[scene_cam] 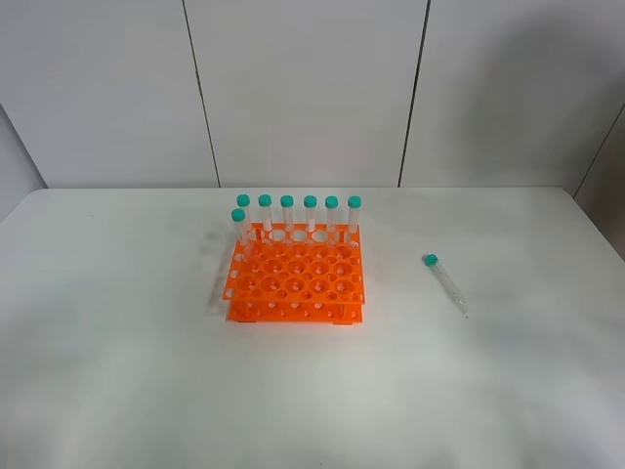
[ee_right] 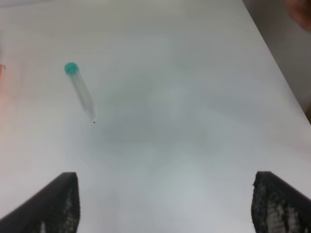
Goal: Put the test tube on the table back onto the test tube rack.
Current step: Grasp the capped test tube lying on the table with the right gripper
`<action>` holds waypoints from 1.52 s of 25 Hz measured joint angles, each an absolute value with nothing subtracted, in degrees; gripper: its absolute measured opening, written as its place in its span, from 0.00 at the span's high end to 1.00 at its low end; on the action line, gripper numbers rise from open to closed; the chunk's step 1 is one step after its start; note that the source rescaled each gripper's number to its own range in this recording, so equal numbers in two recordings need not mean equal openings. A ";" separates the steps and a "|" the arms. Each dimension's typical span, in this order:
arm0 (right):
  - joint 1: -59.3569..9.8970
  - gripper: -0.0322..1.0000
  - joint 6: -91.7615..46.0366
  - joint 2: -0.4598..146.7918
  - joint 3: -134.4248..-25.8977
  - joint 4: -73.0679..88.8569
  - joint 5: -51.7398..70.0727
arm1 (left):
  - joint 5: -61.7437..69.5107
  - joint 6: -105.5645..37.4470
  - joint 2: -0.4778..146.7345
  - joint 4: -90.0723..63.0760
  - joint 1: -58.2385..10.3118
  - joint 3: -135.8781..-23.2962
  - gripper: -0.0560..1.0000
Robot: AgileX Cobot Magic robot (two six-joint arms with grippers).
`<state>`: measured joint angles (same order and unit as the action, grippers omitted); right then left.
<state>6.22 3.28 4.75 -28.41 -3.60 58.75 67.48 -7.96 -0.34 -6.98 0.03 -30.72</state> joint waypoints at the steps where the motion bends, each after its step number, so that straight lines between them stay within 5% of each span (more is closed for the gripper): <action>1: 6.22 0.12 3.28 4.75 -28.41 -3.60 58.75 | 67.48 -7.96 -0.34 -6.98 0.03 -30.72 0.00; 38: 4.78 0.12 3.56 4.75 -28.66 -3.74 58.82 | 67.48 -7.96 -0.34 -6.98 0.03 -30.72 0.00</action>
